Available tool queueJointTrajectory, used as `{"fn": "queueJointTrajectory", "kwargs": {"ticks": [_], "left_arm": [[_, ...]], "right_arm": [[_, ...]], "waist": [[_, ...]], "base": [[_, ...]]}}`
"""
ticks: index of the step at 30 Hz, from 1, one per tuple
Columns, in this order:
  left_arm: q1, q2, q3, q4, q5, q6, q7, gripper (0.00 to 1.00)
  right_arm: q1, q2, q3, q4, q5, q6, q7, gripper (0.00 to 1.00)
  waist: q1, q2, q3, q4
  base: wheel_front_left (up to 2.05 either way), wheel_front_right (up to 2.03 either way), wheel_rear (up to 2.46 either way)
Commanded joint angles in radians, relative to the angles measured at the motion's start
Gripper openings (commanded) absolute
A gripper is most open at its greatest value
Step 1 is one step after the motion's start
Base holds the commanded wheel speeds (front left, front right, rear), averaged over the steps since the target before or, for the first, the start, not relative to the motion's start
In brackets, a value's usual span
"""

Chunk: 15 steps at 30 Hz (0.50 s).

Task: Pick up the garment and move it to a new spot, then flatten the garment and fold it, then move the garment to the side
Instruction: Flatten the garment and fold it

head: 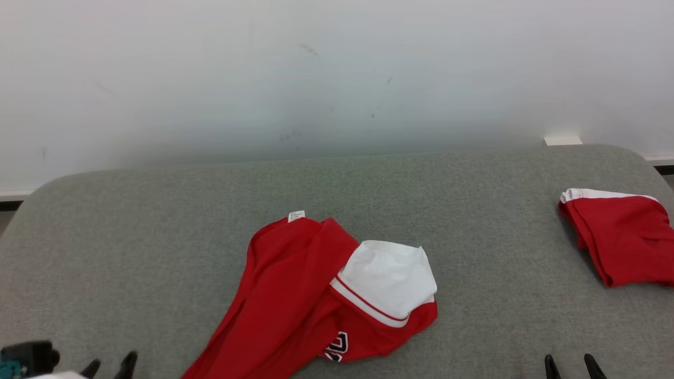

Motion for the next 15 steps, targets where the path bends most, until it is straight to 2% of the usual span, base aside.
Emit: {"fn": "queueJointTrajectory", "kwargs": {"ticks": [1,5,7,11,15], "left_arm": [[-0.031,0.001,0.007,-0.026,0.021,0.009,-0.011,1.0],[-0.135,-0.026,-0.006,-0.163,0.108,0.074,0.0,1.0],[-0.198,-0.057,-0.036,-0.214,0.153,0.087,0.029,1.0],[-0.333,-0.162,-0.108,-0.242,0.238,0.075,0.087,1.0],[-0.458,-0.299,-0.175,-0.168,0.31,0.059,0.124,1.0]], "right_arm": [[0.0,-0.006,0.001,0.0,-0.008,-0.003,0.0,1.0],[-0.016,-0.008,0.011,0.0,-0.01,-0.003,0.0,1.0],[-0.023,-0.008,0.016,0.0,-0.01,-0.003,0.0,1.0],[-0.032,-0.006,0.025,-0.003,-0.005,-0.003,0.0,1.0],[-0.045,-0.005,0.029,-0.003,0.0,-0.003,0.0,1.0]], "waist": [[0.0,0.0,0.002,-0.012],[0.0,0.0,0.007,-0.055],[0.0,0.0,0.012,-0.083],[0.0,0.0,0.028,-0.137],[0.0,0.0,0.05,-0.185]], "base": [[0.0,0.0,0.0],[0.0,0.0,0.0],[0.0,0.0,0.0],[0.0,0.0,0.0],[0.0,0.0,0.0]]}}
